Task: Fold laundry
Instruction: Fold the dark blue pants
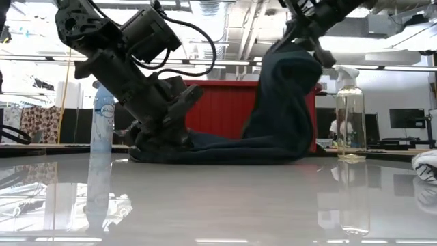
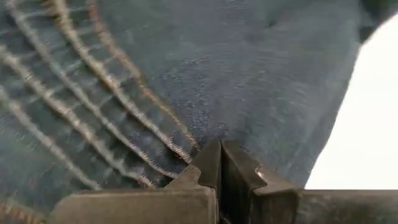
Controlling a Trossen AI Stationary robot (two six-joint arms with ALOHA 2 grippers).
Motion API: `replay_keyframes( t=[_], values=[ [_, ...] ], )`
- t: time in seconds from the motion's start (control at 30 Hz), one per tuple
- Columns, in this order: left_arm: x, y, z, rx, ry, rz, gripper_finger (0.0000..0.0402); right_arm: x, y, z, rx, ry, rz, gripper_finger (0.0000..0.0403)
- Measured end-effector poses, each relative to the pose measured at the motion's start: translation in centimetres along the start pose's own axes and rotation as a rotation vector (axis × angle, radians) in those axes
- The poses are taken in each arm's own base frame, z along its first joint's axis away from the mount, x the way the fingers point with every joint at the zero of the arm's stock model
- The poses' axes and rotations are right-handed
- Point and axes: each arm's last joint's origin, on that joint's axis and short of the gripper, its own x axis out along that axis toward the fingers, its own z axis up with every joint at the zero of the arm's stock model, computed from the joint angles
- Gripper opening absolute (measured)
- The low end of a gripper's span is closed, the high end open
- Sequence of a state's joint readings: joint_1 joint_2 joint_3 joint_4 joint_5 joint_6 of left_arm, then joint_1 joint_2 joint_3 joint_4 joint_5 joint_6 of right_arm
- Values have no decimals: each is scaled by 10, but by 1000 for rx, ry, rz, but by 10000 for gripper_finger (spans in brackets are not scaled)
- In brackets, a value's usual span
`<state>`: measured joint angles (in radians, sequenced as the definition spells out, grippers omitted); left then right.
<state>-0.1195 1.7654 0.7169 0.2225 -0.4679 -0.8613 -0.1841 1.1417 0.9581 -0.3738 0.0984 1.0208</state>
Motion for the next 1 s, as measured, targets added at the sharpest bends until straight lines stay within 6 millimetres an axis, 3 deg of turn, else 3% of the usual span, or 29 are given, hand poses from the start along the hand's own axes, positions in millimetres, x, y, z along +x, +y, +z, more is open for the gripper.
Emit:
replay_keyframes(
  t=[0.4, 0.7, 0.8, 1.0],
  values=[
    [22, -14, -6, -9, 7, -91, 0, 20, 6, -3, -2, 38, 65, 37],
    [32, -49, 19, 94, -15, -185, 0, 36, 12, -6, -3, 67, 140, 37],
    [24, -58, 32, 106, 10, -219, 0, 39, 14, -7, -9, 83, 157, 37],
    [-25, -67, 64, 228, 102, -249, 0, 38, 14, -10, -43, 102, 163, 37]
  ],
)
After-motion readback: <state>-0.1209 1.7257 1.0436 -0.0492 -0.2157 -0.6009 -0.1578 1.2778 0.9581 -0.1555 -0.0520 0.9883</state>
